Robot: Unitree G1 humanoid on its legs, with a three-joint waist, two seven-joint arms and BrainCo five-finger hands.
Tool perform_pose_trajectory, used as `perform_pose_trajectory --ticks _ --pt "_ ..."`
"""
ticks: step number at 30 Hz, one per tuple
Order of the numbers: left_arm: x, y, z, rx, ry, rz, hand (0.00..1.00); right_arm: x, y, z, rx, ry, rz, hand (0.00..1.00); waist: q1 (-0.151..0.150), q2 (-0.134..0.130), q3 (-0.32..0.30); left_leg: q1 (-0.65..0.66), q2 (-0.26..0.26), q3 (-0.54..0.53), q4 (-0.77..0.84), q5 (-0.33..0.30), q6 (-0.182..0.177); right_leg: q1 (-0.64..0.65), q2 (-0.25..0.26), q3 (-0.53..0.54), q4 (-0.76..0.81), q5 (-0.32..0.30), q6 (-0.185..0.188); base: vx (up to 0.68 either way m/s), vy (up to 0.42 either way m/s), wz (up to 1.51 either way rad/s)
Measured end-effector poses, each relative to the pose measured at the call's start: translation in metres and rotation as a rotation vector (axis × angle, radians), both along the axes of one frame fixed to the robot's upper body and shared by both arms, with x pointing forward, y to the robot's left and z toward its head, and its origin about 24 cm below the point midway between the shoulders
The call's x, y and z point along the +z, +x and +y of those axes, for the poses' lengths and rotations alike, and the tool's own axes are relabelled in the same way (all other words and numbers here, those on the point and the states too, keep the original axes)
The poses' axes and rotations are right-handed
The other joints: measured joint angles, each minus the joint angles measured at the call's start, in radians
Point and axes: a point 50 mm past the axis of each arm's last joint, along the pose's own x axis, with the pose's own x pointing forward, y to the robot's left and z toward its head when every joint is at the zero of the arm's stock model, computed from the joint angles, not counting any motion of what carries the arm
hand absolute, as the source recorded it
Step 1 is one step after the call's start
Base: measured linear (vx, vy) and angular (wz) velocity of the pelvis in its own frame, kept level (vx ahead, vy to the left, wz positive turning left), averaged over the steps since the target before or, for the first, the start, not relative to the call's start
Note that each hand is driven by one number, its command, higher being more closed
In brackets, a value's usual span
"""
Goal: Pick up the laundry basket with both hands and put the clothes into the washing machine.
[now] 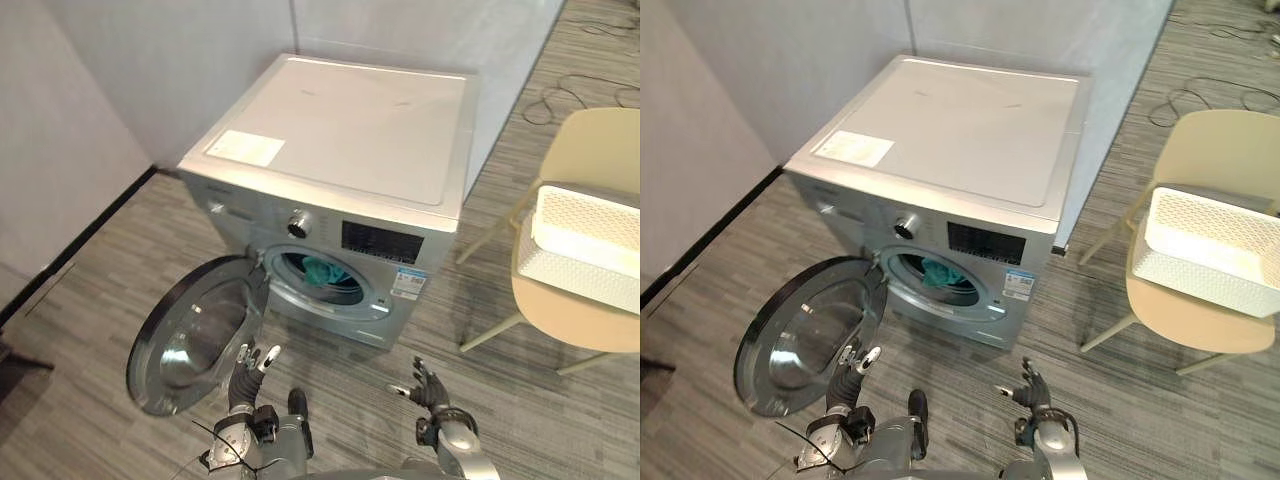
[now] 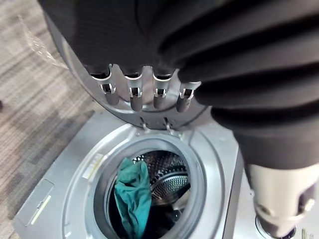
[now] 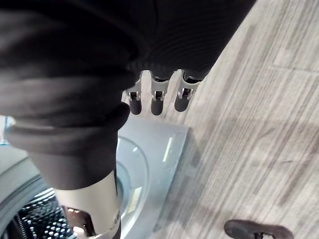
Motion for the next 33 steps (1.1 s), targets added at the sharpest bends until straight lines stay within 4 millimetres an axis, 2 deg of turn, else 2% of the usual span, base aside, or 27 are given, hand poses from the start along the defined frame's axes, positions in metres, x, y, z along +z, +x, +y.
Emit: perform_pose_trajectory --ticks 2,3,5,6,7,8,9,10,12,14,17,19,21,23,24,25,26,27,28,29,32,33 --pt "-0.004 -0.005 0.0 0.0 -0.003 0.022 0.0 -0.002 -0.007 -0.007 -0.007 -0.023 0.018 0.0 -0.007 -0.01 -0.001 -0.008 0.026 -0.005 0.178 -0.079 0.031 0.003 -0.029 -0.024 -0.004 0.014 0.006 -0.21 0.075 0.43" --pt "-0.006 -0.008 -0.001 -0.001 -0.006 0.034 0.0 -0.003 -0.01 -0.011 -0.009 -0.036 0.027 0.0 -0.022 -0.011 -0.003 0.021 0.068 -0.024 0.285 -0.124 0.026 0.01 -0.049 -0.034 -0.026 0.04 0.02 -0.16 0.158 0.35" --pt "-0.007 -0.01 -0.001 -0.009 -0.011 0.038 0.0 -0.005 -0.014 -0.016 -0.029 -0.041 0.041 0.0 -0.023 0.0 -0.014 0.066 0.106 -0.072 0.299 -0.137 0.005 0.007 -0.059 -0.032 -0.059 0.077 0.037 -0.09 0.29 0.19" --pt "-0.011 -0.012 -0.002 -0.016 -0.016 0.056 0.0 -0.01 -0.021 -0.023 -0.051 -0.053 0.081 0.0 -0.022 0.022 -0.033 0.119 0.136 -0.134 0.264 -0.124 -0.002 -0.019 -0.069 -0.032 -0.081 0.114 0.061 -0.06 0.446 0.18" --pt "-0.015 -0.013 -0.002 -0.015 -0.019 0.073 0.0 -0.014 -0.023 -0.028 -0.062 -0.064 0.107 0.0 -0.025 0.042 -0.048 0.156 0.137 -0.16 0.19 -0.127 -0.031 -0.035 -0.074 -0.036 -0.092 0.135 0.082 -0.05 0.405 0.24" --pt "-0.017 -0.012 -0.001 -0.015 -0.02 0.081 0.0 -0.016 -0.026 -0.032 -0.076 -0.069 0.126 0.0 -0.031 0.044 -0.053 0.17 0.103 -0.165 0.152 -0.141 -0.036 -0.04 -0.079 -0.038 -0.105 0.152 0.092 -0.08 0.367 0.36" --pt "-0.018 -0.012 0.002 -0.007 -0.022 0.089 0.0 -0.021 -0.03 -0.029 -0.081 -0.052 0.164 0.0 -0.049 0.03 -0.058 0.163 0.067 -0.173 0.108 -0.14 -0.036 -0.037 -0.091 -0.036 -0.164 0.197 0.076 -0.08 0.321 0.42" --pt "-0.018 -0.013 0.01 0.013 -0.016 0.089 0.0 -0.024 -0.033 -0.026 -0.087 -0.04 0.181 0.0 -0.054 0.02 -0.065 0.166 0.042 -0.198 0.075 -0.141 -0.037 -0.008 -0.096 -0.038 -0.238 0.244 0.074 -0.07 0.3 0.4" --pt "-0.016 -0.012 0.02 0.021 0.002 0.081 0.0 -0.026 -0.037 -0.026 -0.093 -0.039 0.202 0.0 -0.066 0.01 -0.078 0.169 0.005 -0.235 0.025 -0.142 -0.038 0.015 -0.114 -0.06 -0.301 0.289 0.095 -0.07 0.28 0.48" --pt "-0.012 -0.004 0.025 0.021 0.006 0.057 0.0 -0.026 -0.037 -0.032 -0.122 -0.044 0.2 0.0 -0.079 0.024 -0.089 0.172 -0.013 -0.245 -0.031 -0.15 -0.051 0.005 -0.13 -0.083 -0.306 0.302 0.114 -0.13 0.223 0.47" --pt "-0.003 0.01 0.022 0.009 0.003 0.001 0.0 -0.024 -0.036 -0.043 -0.14 -0.067 0.197 0.0 -0.082 0.074 -0.1 0.211 -0.027 -0.244 -0.15 -0.168 -0.08 -0.01 -0.162 -0.093 -0.293 0.327 0.151 -0.13 0.148 0.15" --pt "0.004 0.016 0.023 0.012 0.006 -0.033 0.0 -0.024 -0.04 -0.048 -0.14 -0.083 0.213 0.0 -0.093 0.087 -0.108 0.243 -0.054 -0.235 -0.189 -0.176 -0.088 -0.007 -0.189 -0.081 -0.282 0.34 0.167 -0.18 0.194 0.05" --pt "0.025 0.027 0.04 0.044 0.04 -0.132 0.0 -0.025 -0.047 -0.048 -0.136 -0.085 0.227 0.0 -0.102 0.062 -0.107 0.294 -0.108 -0.204 -0.228 -0.178 -0.086 0.011 -0.244 -0.045 -0.28 0.348 0.166 -0.19 0.167 -0.14" --pt "0.039 0.03 0.059 0.094 0.074 -0.189 0.0 -0.028 -0.053 -0.042 -0.134 -0.069 0.246 0.0 -0.103 0.052 -0.111 0.306 -0.118 -0.183 -0.233 -0.185 -0.075 0.005 -0.257 -0.021 -0.28 0.35 0.157 -0.18 0.088 -0.35" --pt "0.051 0.028 0.081 0.17 0.121 -0.229 0.0 -0.03 -0.055 -0.036 -0.122 -0.049 0.252 0.0 -0.104 0.059 -0.122 0.307 -0.115 -0.163 -0.239 -0.186 -0.068 -0.015 -0.244 -0.029 -0.29 0.314 0.071 -0.16 0.067 -0.47" --pt "0.055 0.027 0.088 0.202 0.136 -0.24 0.0 -0.03 -0.054 -0.036 -0.114 -0.05 0.253 0.0 -0.101 0.073 -0.127 0.304 -0.098 -0.153 -0.248 -0.184 -0.056 -0.02 -0.227 -0.039 -0.291 0.288 0.029 -0.13 0.043 -0.64" --pt "0.064 0.027 0.105 0.274 0.161 -0.277 0.0 -0.028 -0.048 -0.038 -0.081 -0.06 0.244 0.0 -0.102 0.095 -0.129 0.302 -0.064 -0.134 -0.26 -0.173 -0.041 -0.07 -0.222 -0.041 -0.153 0.264 0.032 -0.08 -0.031 -0.43" --pt "0.074 0.029 0.121 0.324 0.202 -0.302 0.0 -0.029 -0.048 -0.03 -0.043 -0.052 0.249 0.0 -0.106 0.058 -0.123 0.314 -0.069 -0.13 -0.269 -0.167 -0.051 -0.076 -0.205 -0.042 -0.051 0.25 0.052 -0.07 -0.098 -0.43" --pt "0.08 0.029 0.132 0.358 0.233 -0.313 0.0 -0.032 -0.053 -0.025 -0.017 -0.049 0.269 0.0 -0.096 0.038 -0.131 0.321 -0.075 -0.124 -0.277 -0.154 -0.071 -0.052 -0.198 -0.067 -0.08 0.204 0.092 -0.04 -0.102 -0.31" --pt "0.081 0.027 0.138 0.387 0.245 -0.306 0.0 -0.033 -0.054 -0.023 0.0 -0.046 0.282 0.0 -0.095 0.036 -0.131 0.326 -0.064 -0.121 -0.276 -0.151 -0.074 -0.048 -0.185 -0.067 -0.092 0.209 0.11 -0.01 -0.112 -0.25" --pt "0.087 0.033 0.157 0.446 0.311 -0.284 0.0 -0.033 -0.053 -0.025 0.02 -0.058 0.281 0.0 -0.1 0.035 -0.136 0.326 -0.017 -0.122 -0.293 -0.134 -0.085 -0.048 -0.125 -0.072 -0.126 0.216 0.102 0.02 -0.09 -0.21" --pt "0.09 0.029 0.175 0.512 0.352 -0.256 0.0 -0.032 -0.051 -0.027 0.04 -0.064 0.278 0.0 -0.098 0.047 -0.131 0.323 -0.004 -0.102 -0.304 -0.124 -0.089 -0.073 -0.107 -0.052 -0.131 0.221 0.098 0.05 -0.101 -0.59"
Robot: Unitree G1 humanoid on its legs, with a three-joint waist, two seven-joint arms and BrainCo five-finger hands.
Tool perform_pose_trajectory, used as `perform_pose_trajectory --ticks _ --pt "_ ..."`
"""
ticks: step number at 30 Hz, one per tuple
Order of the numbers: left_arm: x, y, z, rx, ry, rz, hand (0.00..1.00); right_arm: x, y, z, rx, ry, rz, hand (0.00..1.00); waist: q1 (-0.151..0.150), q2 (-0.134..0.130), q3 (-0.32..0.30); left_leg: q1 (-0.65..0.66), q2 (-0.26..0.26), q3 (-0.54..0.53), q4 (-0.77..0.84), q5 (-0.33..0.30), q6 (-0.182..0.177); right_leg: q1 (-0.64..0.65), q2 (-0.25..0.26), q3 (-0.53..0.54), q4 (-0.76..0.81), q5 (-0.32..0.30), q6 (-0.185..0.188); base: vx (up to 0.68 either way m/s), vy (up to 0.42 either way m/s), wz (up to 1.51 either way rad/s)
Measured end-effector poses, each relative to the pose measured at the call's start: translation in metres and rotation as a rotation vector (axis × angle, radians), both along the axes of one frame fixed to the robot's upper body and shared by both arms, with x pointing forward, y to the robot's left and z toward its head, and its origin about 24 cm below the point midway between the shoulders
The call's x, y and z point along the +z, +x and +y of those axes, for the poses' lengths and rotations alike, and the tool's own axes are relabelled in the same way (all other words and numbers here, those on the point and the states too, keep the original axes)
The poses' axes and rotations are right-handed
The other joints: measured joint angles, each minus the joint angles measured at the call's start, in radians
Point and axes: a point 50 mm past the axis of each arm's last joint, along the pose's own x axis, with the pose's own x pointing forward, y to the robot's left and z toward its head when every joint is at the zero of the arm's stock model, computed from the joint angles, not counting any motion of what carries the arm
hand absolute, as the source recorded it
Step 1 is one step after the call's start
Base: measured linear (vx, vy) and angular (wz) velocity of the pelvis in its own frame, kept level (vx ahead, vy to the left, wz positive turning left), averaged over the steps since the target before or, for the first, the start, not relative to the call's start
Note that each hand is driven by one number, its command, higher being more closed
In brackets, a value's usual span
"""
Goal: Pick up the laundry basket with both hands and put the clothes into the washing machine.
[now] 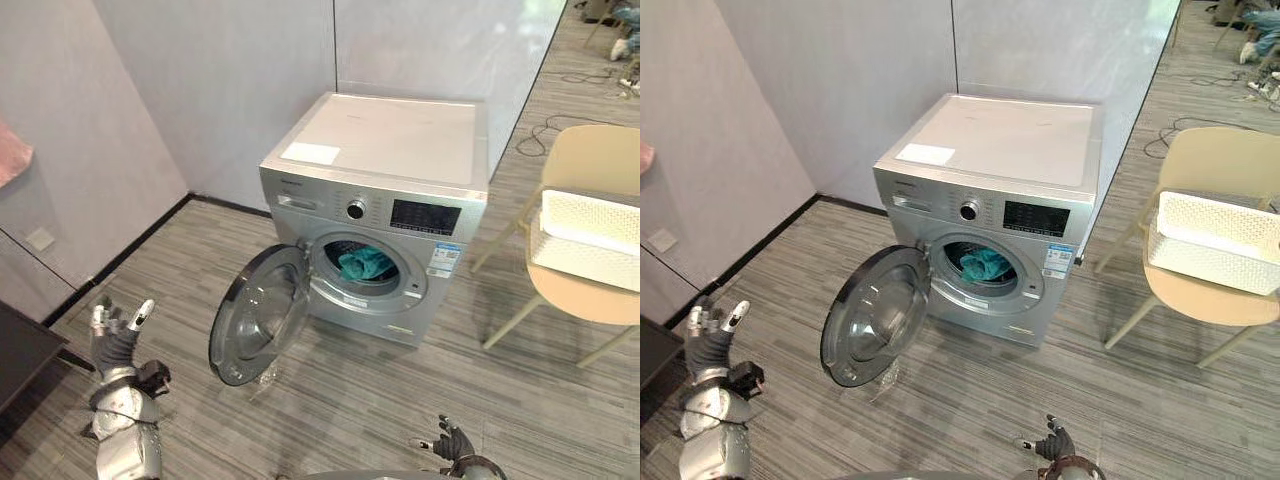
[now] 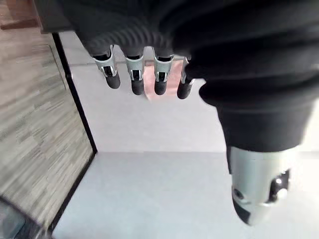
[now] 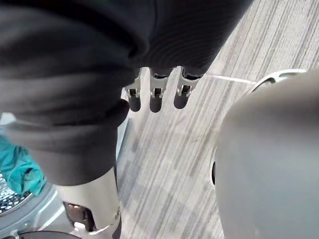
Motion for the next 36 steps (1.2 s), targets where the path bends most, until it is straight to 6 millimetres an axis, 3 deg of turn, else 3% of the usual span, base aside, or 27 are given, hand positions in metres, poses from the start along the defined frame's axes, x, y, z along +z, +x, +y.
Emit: perform_pose_trajectory --ticks 1,4,6,8,9,12,15,19,21,24,27,29,33,36 --pt "0.004 -0.005 0.021 0.08 0.019 0.02 0.0 0.002 0.005 -0.003 0.032 -0.012 -0.006 0.0 0.001 -0.012 0.0 -0.006 0.011 0.028 -0.01 0.01 -0.011 -0.03 0.015 0.022 -0.005 0.012 0.005 0.06 -0.064 -0.61" --pt "0.017 0.003 0.053 0.18 0.049 0.048 0.0 0.006 0.012 -0.007 0.067 -0.037 -0.023 0.0 0.002 -0.009 0.024 -0.043 0.022 0.052 -0.003 0.025 -0.016 -0.083 0.031 0.042 -0.011 0.036 -0.001 0.07 -0.037 -0.31" --pt "0.048 0.025 0.078 0.225 0.101 0.027 0.0 0.011 0.026 -0.003 0.105 -0.031 -0.054 0.0 0.0 -0.049 0.099 -0.087 0.036 0.062 0.029 0.035 -0.022 -0.118 0.04 0.049 -0.008 0.047 -0.014 0.0 -0.029 -0.14" --pt "0.079 0.051 0.088 0.217 0.147 -0.008 0.0 0.021 0.044 0.003 0.129 -0.024 -0.128 0.0 0.001 -0.088 0.154 -0.147 0.053 0.058 0.065 0.038 -0.026 -0.159 0.051 0.04 -0.002 0.056 -0.026 -0.12 -0.069 0.02" --pt "0.101 0.073 0.087 0.189 0.164 -0.047 0.0 0.029 0.055 0.004 0.132 -0.022 -0.186 0.0 0.003 -0.108 0.179 -0.2 0.066 0.054 0.089 0.039 -0.028 -0.199 0.057 0.029 0.004 0.063 -0.037 -0.14 -0.077 0.06" --pt "0.143 0.117 0.07 0.092 0.151 -0.153 0.0 0.044 0.071 0.008 0.13 -0.017 -0.293 0.0 0.02 -0.142 0.252 -0.269 0.088 0.053 0.123 0.044 -0.037 -0.247 0.066 0.022 0.007 0.076 -0.052 -0.1 -0.023 -0.01" --pt "0.176 0.149 0.049 -0.001 0.128 -0.225 0.0 0.051 0.077 0.013 0.123 0.01 -0.342 0.0 0.019 -0.157 0.296 -0.353 0.11 0.056 0.141 0.062 -0.037 -0.306 0.077 0.0 0.007 0.086 -0.065 -0.09 -0.03 0.07" --pt "0.205 0.162 0.041 -0.045 0.085 -0.31 0.0 0.064 0.087 0.021 0.103 0.04 -0.418 0.0 0.023 -0.184 0.338 -0.439 0.131 0.064 0.139 0.085 -0.037 -0.381 0.094 -0.006 -0.001 0.104 -0.077 -0.05 -0.035 0.01" --pt "0.203 0.164 0.042 -0.041 0.047 -0.309 0.0 0.069 0.09 0.024 0.099 0.052 -0.45 0.0 0.022 -0.195 0.352 -0.458 0.136 0.065 0.139 0.087 -0.037 -0.397 0.099 -0.007 -0.009 0.111 -0.08 0.01 -0.02 -0.09" --pt "0.183 0.158 0.055 -0.023 -0.122 -0.31 0.0 0.076 0.092 0.026 0.086 0.077 -0.492 0.0 0.023 -0.203 0.361 -0.478 0.153 0.076 0.139 0.087 -0.038 -0.402 0.122 -0.009 -0.051 0.13 -0.082 0.07 -0.026 -0.12" --pt "0.151 0.137 0.074 0.027 -0.251 -0.304 0.0 0.076 0.092 0.026 0.085 0.087 -0.487 0.0 0.024 -0.203 0.36 -0.473 0.168 0.118 0.139 0.091 -0.045 -0.401 0.133 -0.004 -0.068 0.134 -0.083 0.09 -0.024 -0.13" --pt "0.126 0.131 0.074 0.035 -0.303 -0.27 0.0 0.076 0.091 0.026 0.085 0.089 -0.484 0.0 0.025 -0.203 0.36 -0.454 0.17 0.146 0.139 0.092 -0.045 -0.386 0.133 -0.001 -0.072 0.134 -0.083 0.09 -0.01 -0.09" --pt "0.06 0.119 0.055 0.023 -0.414 -0.137 0.0 0.078 0.089 0.027 0.109 0.111 -0.487 0.0 0.027 -0.203 0.359 -0.374 0.17 0.209 0.14 0.092 -0.045 -0.322 0.133 0.019 -0.085 0.134 -0.083 0.07 0.002 -0.11" --pt "0.04 0.131 0.026 -0.067 -0.397 -0.033 0.0 0.085 0.093 0.026 0.113 0.107 -0.519 0.0 0.032 -0.2 0.356 -0.36 0.167 0.237 0.142 0.089 -0.041 -0.316 0.131 0.032 -0.088 0.134 -0.082 -0.01 0.0 -0.09"
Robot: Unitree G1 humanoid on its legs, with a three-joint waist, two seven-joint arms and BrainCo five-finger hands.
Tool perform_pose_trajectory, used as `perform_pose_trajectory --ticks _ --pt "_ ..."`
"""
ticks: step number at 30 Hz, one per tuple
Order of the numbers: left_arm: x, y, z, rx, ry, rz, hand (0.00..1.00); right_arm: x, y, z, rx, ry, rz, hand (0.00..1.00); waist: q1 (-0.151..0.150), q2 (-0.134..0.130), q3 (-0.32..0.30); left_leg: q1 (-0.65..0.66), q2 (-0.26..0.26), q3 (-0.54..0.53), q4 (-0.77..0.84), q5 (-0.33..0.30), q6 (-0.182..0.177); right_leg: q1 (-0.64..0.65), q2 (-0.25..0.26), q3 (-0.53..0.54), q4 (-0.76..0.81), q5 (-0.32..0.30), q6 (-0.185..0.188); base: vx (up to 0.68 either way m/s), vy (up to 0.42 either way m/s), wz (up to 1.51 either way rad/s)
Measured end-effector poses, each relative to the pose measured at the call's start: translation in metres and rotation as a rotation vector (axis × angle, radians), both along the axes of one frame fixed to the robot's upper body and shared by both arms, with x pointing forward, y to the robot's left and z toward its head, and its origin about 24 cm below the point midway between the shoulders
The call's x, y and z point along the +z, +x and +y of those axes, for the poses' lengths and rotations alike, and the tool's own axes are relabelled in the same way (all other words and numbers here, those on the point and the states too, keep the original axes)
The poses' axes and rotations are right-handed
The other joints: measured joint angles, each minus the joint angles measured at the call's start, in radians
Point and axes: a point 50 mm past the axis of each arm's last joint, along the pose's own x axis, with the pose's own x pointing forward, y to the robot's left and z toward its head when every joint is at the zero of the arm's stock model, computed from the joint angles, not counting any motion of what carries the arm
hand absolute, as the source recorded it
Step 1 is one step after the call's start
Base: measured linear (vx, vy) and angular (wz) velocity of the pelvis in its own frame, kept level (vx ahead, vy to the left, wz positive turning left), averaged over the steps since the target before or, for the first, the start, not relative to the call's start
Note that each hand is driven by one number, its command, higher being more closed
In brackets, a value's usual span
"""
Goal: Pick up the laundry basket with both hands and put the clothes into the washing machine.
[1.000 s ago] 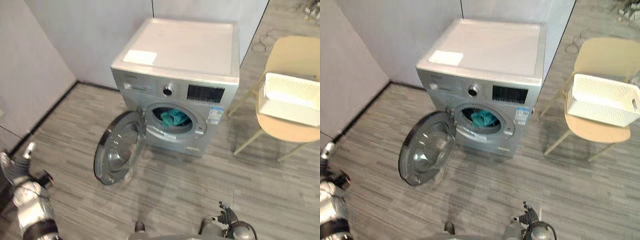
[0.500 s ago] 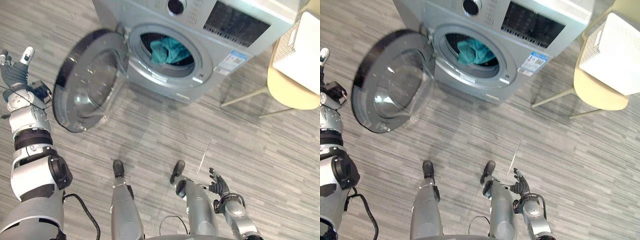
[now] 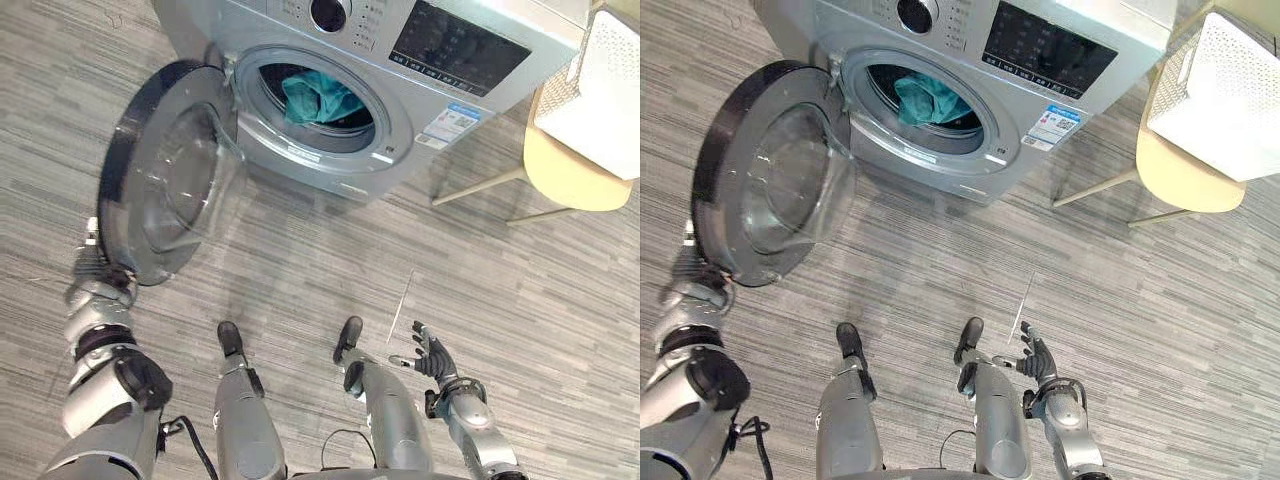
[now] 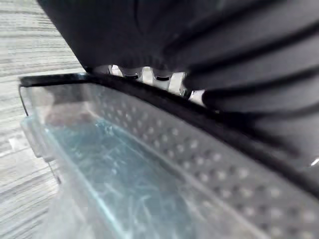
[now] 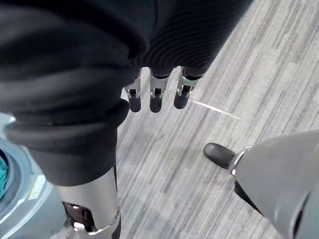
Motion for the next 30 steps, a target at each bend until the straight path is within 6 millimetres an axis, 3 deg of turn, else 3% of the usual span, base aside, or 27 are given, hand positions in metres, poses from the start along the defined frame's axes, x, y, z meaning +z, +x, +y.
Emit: perform_pose_trajectory --ticks 1,4,5,6,7,9,12,14,15,16,18,20,22,25,30 --pt "-0.002 0.005 -0.009 -0.042 0.021 0.023 0.0 0.001 0.0 -0.001 -0.002 -0.001 -0.004 0.0 0.003 0.001 -0.001 0.003 0.0 0.006 0.001 -0.004 0.006 0.0 0.001 0.004 0.0 0.0 0.0 -0.07 0.015 -0.1" --pt "-0.001 0.037 -0.063 -0.288 0.112 0.072 0.0 -0.001 -0.001 -0.001 0.005 -0.02 0.011 0.0 0.011 0.01 -0.005 0.023 -0.002 0.017 0.018 -0.019 0.027 0.019 -0.002 0.02 0.006 0.004 0.006 -0.08 0.024 -0.03" --pt "0.004 0.046 -0.077 -0.339 0.12 0.059 0.0 -0.002 -0.001 -0.001 0.009 -0.027 0.016 0.0 0.01 0.012 -0.01 0.025 -0.003 0.017 0.017 -0.023 0.03 0.022 -0.003 0.019 0.005 0.005 0.007 -0.12 0.035 0.08" --pt "0.022 0.067 -0.114 -0.465 0.15 0.011 0.0 -0.002 -0.002 0.0 0.018 -0.035 0.021 0.0 0.008 0.013 -0.023 0.024 -0.009 0.017 0.017 -0.027 0.033 0.023 -0.004 0.021 0.002 0.01 0.014 -0.13 0.03 0.07" --pt "0.028 0.075 -0.131 -0.511 0.173 0.01 0.0 -0.002 -0.002 0.001 0.021 -0.035 0.02 0.0 0.004 0.013 -0.027 0.024 -0.014 0.018 0.017 -0.03 0.037 0.023 -0.006 0.024 -0.003 0.015 0.016 -0.15 0.051 0.01" --pt "0.027 0.08 -0.157 -0.576 0.204 0.042 0.0 -0.003 -0.003 0.005 0.035 -0.035 0.026 0.0 -0.015 0.022 -0.035 0.023 -0.026 0.025 0.016 -0.033 0.044 0.024 -0.018 0.031 -0.023 0.037 0.02 -0.1 0.066 -0.09" --pt "0.053 0.09 -0.209 -0.715 0.307 -0.071 0.0 -0.012 -0.008 0.01 0.038 -0.021 0.066 0.0 -0.026 0.023 -0.036 0.022 -0.045 0.038 0.016 -0.031 0.049 0.02 -0.025 0.051 -0.047 0.069 0.027 -0.05 0.053 -0.09" --pt "0.073 0.087 -0.247 -0.823 0.386 -0.207 0.0 -0.013 -0.009 0.013 0.046 -0.016 0.071 0.0 -0.033 0.024 -0.036 0.022 -0.054 0.039 0.02 -0.029 0.052 0.022 -0.035 0.051 -0.047 0.072 0.031 0.0 0.049 0.03" --pt "0.09 0.081 -0.292 -0.945 0.421 -0.323 0.0 -0.013 -0.009 0.014 0.043 -0.011 0.069 0.0 -0.037 0.023 -0.036 0.022 -0.057 0.04 0.028 -0.033 0.059 0.026 -0.04 0.052 -0.048 0.074 0.034 0.02 0.039 0.05" --pt "0.093 0.079 -0.301 -0.971 0.424 -0.341 0.0 -0.013 -0.009 0.015 0.043 -0.01 0.07 0.0 -0.038 0.023 -0.036 0.022 -0.058 0.04 0.029 -0.034 0.06 0.028 -0.041 0.052 -0.049 0.074 0.034 0.03 0.056 0.02" --pt "0.107 0.059 -0.359 -1.14 0.435 -0.468 0.0 -0.014 -0.009 0.017 0.042 -0.001 0.075 0.0 -0.046 0.025 -0.054 0.023 -0.062 0.046 0.032 -0.039 0.067 0.03 -0.043 0.059 -0.057 0.077 0.038 0.04 0.041 -0.06" --pt "0.108 0.044 -0.384 -1.238 0.441 -0.514 0.0 -0.014 -0.008 0.017 0.041 -0.002 0.072 0.0 -0.064 0.031 -0.069 0.032 -0.064 0.06 0.032 -0.044 0.07 0.029 -0.043 0.074 -0.061 0.079 0.041 0.04 0.031 -0.22" --pt "0.104 0.034 -0.393 -1.295 0.437 -0.541 0.0 -0.014 -0.009 0.015 0.037 -0.01 0.073 0.0 -0.067 0.034 -0.071 0.054 -0.064 0.075 0.033 -0.054 0.067 0.029 -0.039 0.096 -0.061 0.08 0.043 0.03 0.016 -0.35" --pt "0.082 0.026 -0.384 -1.313 0.418 -0.511 0.0 -0.02 -0.013 0.007 0.019 -0.039 0.104 0.0 -0.066 0.062 -0.085 0.059 -0.053 0.088 0.057 -0.075 0.065 0.029 -0.032 0.108 -0.06 0.08 0.044 0.0 0.004 -0.19" --pt "0.043 0.015 -0.342 -1.271 0.507 -0.432 0.0 -0.024 -0.017 0.004 0.009 -0.044 0.11 0.0 -0.06 0.074 -0.09 0.051 -0.056 0.074 0.06 -0.076 0.066 0.029 -0.036 0.1 -0.057 0.079 0.045 -0.01 0.007 0.06"
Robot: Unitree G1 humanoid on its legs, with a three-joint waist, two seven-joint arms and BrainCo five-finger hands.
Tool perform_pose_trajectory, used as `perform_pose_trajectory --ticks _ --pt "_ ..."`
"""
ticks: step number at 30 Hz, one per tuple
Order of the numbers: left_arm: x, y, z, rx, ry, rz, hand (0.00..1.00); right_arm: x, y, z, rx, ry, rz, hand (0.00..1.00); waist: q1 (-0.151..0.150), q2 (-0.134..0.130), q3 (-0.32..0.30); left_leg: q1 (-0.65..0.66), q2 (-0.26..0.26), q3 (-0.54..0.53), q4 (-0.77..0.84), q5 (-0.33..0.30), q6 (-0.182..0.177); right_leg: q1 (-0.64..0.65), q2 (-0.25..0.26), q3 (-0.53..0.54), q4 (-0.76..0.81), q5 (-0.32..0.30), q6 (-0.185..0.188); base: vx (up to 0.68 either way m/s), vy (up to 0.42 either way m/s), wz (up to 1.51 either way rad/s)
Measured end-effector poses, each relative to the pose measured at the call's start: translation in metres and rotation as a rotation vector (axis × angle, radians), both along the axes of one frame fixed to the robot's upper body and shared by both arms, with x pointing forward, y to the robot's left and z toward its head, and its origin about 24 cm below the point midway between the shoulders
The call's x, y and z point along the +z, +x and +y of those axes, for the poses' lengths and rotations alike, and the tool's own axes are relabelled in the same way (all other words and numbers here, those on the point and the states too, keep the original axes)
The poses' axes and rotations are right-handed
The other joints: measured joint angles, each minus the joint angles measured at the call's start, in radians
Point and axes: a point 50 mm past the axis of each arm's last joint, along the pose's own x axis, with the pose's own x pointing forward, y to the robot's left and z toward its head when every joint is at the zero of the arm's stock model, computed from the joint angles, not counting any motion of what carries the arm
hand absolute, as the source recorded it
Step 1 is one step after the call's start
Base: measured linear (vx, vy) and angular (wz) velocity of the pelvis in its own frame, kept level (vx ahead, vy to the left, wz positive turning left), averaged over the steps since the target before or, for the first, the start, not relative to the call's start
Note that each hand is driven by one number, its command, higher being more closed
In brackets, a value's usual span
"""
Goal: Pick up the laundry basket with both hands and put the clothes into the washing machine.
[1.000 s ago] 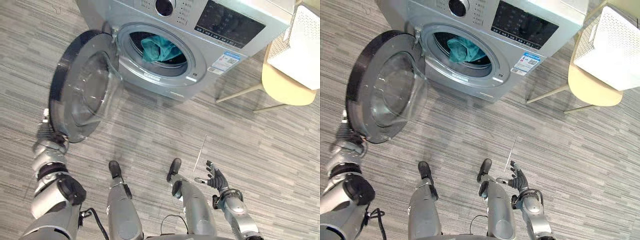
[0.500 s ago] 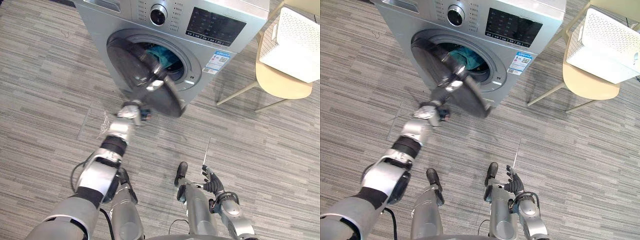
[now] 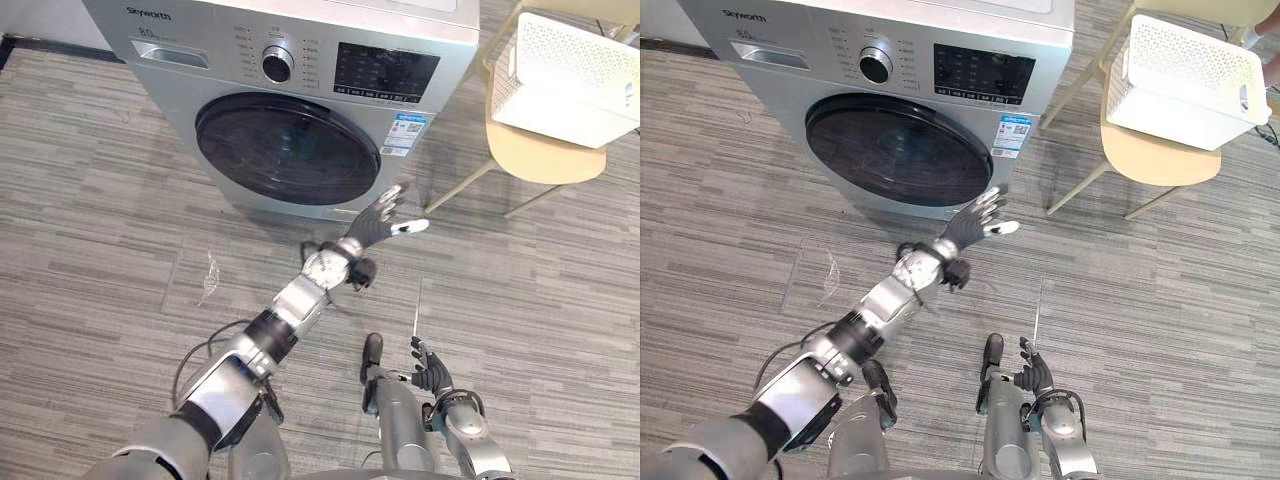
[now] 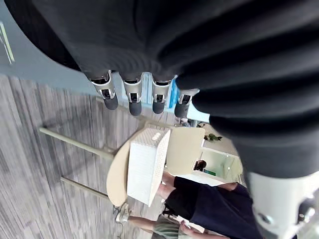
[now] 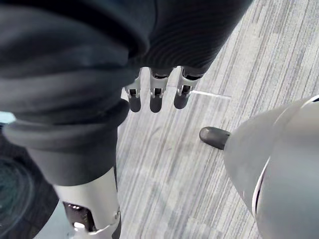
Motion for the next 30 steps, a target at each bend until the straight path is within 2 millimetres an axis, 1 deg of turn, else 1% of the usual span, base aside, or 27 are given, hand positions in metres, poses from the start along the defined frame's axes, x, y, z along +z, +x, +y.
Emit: perform_pose_trajectory --ticks 2,3,4,5,8,9,10,11,12,13,14,15,16,17,18,19,20,21,22,23,24,25,26,27,28,29,30 --pt "-0.014 -0.01 0.019 0.027 -0.004 0.004 0.0 -0.003 -0.002 0.0 -0.003 0.001 0.011 0.0 0.003 0.0 0.0 -0.007 -0.004 -0.01 0.002 0.0 0.0 0.0 -0.004 -0.008 0.002 -0.002 0.002 -0.01 0.021 0.13" --pt "-0.019 -0.013 0.025 0.035 -0.013 0.014 0.0 -0.004 -0.003 -0.001 -0.004 0.0 0.018 0.0 0.005 0.001 0.0 -0.008 -0.005 -0.012 0.002 0.0 0.0 0.001 -0.006 -0.01 0.003 -0.002 0.003 0.0 0.021 0.14" --pt "-0.028 -0.018 0.036 0.06 -0.026 0.039 0.0 -0.007 -0.006 -0.002 -0.006 -0.002 0.03 0.0 0.011 0.005 -0.003 -0.014 -0.01 -0.024 0.001 0.001 0.001 0.002 -0.01 -0.019 0.005 -0.005 0.006 0.01 0.026 0.23" --pt "-0.036 -0.023 0.047 0.091 -0.054 0.067 0.0 -0.01 -0.009 -0.004 -0.015 -0.005 0.046 0.0 0.011 0.012 -0.004 -0.02 -0.016 -0.037 0.0 0.001 0.001 0.002 -0.017 -0.026 0.013 -0.011 0.012 0.02 0.036 0.3" --pt "-0.054 -0.037 0.078 0.201 -0.167 0.134 0.0 -0.02 -0.021 -0.006 -0.019 -0.018 0.099 0.0 0.022 0.027 -0.011 -0.028 -0.023 -0.077 0.004 0.001 0.001 0.021 -0.029 -0.062 0.029 -0.034 0.018 0.05 0.027 0.42" --pt "-0.061 -0.044 0.093 0.268 -0.229 0.152 0.0 -0.025 -0.028 -0.006 -0.019 -0.018 0.126 0.0 0.027 0.032 -0.011 -0.028 -0.023 -0.11 0.013 -0.002 0.004 0.043 -0.035 -0.09 0.051 -0.059 0.021 0.07 -0.001 0.58" --pt "-0.066 -0.049 0.102 0.312 -0.252 0.163 0.0 -0.027 -0.031 -0.006 -0.02 -0.019 0.137 0.0 0.031 0.035 -0.011 -0.031 -0.023 -0.125 0.026 -0.005 0.008 0.058 -0.039 -0.108 0.066 -0.074 0.023 0.11 -0.015 0.97" --pt "-0.078 -0.06 0.126 0.438 -0.333 0.19 0.0 -0.031 -0.038 -0.008 -0.024 -0.022 0.158 0.0 0.064 0.038 -0.01 -0.041 -0.015 -0.177 0.091 -0.032 0.014 0.101 -0.053 -0.155 0.119 -0.126 0.025 0.09 -0.019 0.78" --pt "-0.08 -0.062 0.13 0.457 -0.346 0.196 0.0 -0.031 -0.038 -0.008 -0.024 -0.023 0.159 0.0 0.067 0.039 -0.01 -0.042 -0.014 -0.183 0.102 -0.035 0.019 0.11 -0.056 -0.166 0.125 -0.132 0.026 0.09 -0.015 1.3" --pt "-0.092 -0.073 0.146 0.541 -0.387 0.233 0.0 -0.032 -0.04 -0.012 -0.03 -0.034 0.166 0.0 0.079 0.049 -0.015 -0.061 -0.02 -0.198 0.131 -0.035 0.021 0.163 -0.078 -0.239 0.137 -0.159 0.034 0.06 0.026 1.48" --pt "-0.1 -0.082 0.156 0.594 -0.397 0.255 0.0 -0.032 -0.039 -0.014 -0.038 -0.045 0.166 0.0 0.084 0.056 -0.019 -0.08 -0.026 -0.173 0.131 -0.02 0.044 0.21 -0.1 -0.307 0.129 -0.177 0.04 0.04 0.049 1.76" --pt "-0.103 -0.086 0.164 0.629 -0.4 0.259 0.0 -0.032 -0.037 -0.016 -0.043 -0.05 0.162 0.0 0.083 0.057 -0.019 -0.081 -0.029 -0.139 0.124 -0.016 0.061 0.234 -0.114 -0.34 0.122 -0.183 0.043 0.05 0.103 1.55" --pt "-0.109 -0.094 0.173 0.673 -0.395 0.274 0.0 -0.03 -0.033 -0.016 -0.049 -0.05 0.152 0.0 0.083 0.06 -0.024 -0.077 -0.028 -0.094 0.113 -0.023 0.096 0.265 -0.127 -0.392 0.112 -0.19 0.056 0.05 0.083 1.13" --pt "-0.115 -0.099 0.177 0.699 -0.389 0.293 0.0 -0.029 -0.031 -0.017 -0.062 -0.048 0.144 0.0 0.088 0.061 -0.03 -0.074 -0.022 -0.062 0.112 -0.025 0.1 0.282 -0.133 -0.415 0.104 -0.195 0.068 0.12 0.076 1.2" --pt "-0.131 -0.109 0.185 0.756 -0.371 0.357 0.0 -0.027 -0.027 -0.023 -0.11 -0.042 0.13 0.0 0.111 0.062 -0.038 -0.067 -0.015 -0.007 0.122 -0.034 0.112 0.313 -0.142 -0.445 0.093 -0.201 0.088 0.16 0.052 1.13" --pt "-0.145 -0.121 0.192 0.812 -0.333 0.414 0.0 -0.026 -0.022 -0.025 -0.138 -0.038 0.124 0.0 0.122 0.061 -0.039 -0.071 -0.035 -0.024 0.156 -0.057 0.127 0.35 -0.154 -0.455 0.094 -0.207 0.098 0.17 0.075 1.02" --pt "-0.151 -0.127 0.193 0.828 -0.309 0.439 0.0 -0.025 -0.022 -0.026 -0.152 -0.035 0.116 0.0 0.134 0.06 -0.039 -0.072 -0.042 -0.035 0.186 -0.08 0.131 0.372 -0.167 -0.468 0.104 -0.21 0.107 0.26 0.162 0.99" --pt "-0.163 -0.142 0.196 0.859 -0.251 0.492 0.0 -0.025 -0.022 -0.027 -0.191 -0.021 0.111 0.0 0.15 0.06 -0.042 -0.065 -0.063 -0.069 0.266 -0.159 0.134 0.425 -0.212 -0.482 0.172 -0.213 0.135 0.26 0.177 0.72" --pt "-0.168 -0.148 0.195 0.863 -0.241 0.514 0.0 -0.025 -0.022 -0.029 -0.205 -0.016 0.109 0.0 0.154 0.06 -0.042 -0.055 -0.072 -0.083 0.29 -0.192 0.132 0.432 -0.238 -0.469 0.228 -0.217 0.128 0.35 0.228 0.88" --pt "-0.177 -0.156 0.192 0.867 -0.209 0.559 0.0 -0.024 -0.024 -0.029 -0.232 0.002 0.102 0.0 0.158 0.059 -0.042 -0.02 -0.1 -0.105 0.32 -0.237 0.141 0.416 -0.295 -0.399 0.381 -0.195 0.039 0.26 0.189 0.67" --pt "-0.184 -0.163 0.19 0.869 -0.187 0.595 0.0 -0.024 -0.023 -0.025 -0.232 0.015 0.098 0.0 0.156 0.057 -0.043 0.015 -0.119 -0.123 0.321 -0.26 0.149 0.357 -0.314 -0.282 0.515 -0.126 -0.068 0.4 0.212 0.75" --pt "-0.189 -0.17 0.193 0.883 -0.145 0.623 0.0 -0.024 -0.023 -0.014 -0.23 0.048 0.096 0.0 0.149 0.044 -0.056 0.05 -0.129 -0.156 0.304 -0.274 0.153 0.273 -0.29 -0.125 0.664 -0.103 -0.048 0.34 0.126 0.63" --pt "-0.192 -0.172 0.193 0.889 -0.133 0.634 0.0 -0.025 -0.023 -0.008 -0.232 0.067 0.097 0.0 0.138 0.047 -0.061 0.055 -0.136 -0.184 0.292 -0.276 0.157 0.236 -0.258 -0.084 0.714 -0.156 -0.019 0.44 0.057 0.89" --pt "-0.195 -0.174 0.198 0.909 -0.096 0.649 0.0 -0.026 -0.023 0.001 -0.238 0.101 0.095 0.0 0.121 0.027 -0.073 0.076 -0.155 -0.23 0.257 -0.275 0.158 0.173 -0.186 -0.04 0.764 -0.245 -0.018 0.39 -0.024 1.14" --pt "-0.199 -0.173 0.199 0.924 -0.085 0.664 0.0 -0.027 -0.026 0.005 -0.245 0.116 0.097 0.0 0.105 0.017 -0.08 0.106 -0.177 -0.283 0.219 -0.271 0.152 0.122 -0.111 -0.009 0.738 -0.301 -0.027 0.4 -0.035 1.21" --pt "-0.2 -0.171 0.197 0.923 -0.083 0.672 0.0 -0.027 -0.029 0.004 -0.25 0.116 0.099 0.0 0.101 0.017 -0.08 0.122 -0.185 -0.308 0.203 -0.271 0.151 0.101 -0.077 0.005 0.704 -0.316 -0.025 0.42 -0.066 1.39" --pt "-0.203 -0.168 0.193 0.917 -0.083 0.684 0.0 -0.027 -0.033 0.002 -0.26 0.113 0.099 0.0 0.092 0.02 -0.08 0.15 -0.209 -0.366 0.178 -0.274 0.148 0.06 -0.031 0.035 0.621 -0.332 -0.012 0.43 -0.118 1.81"
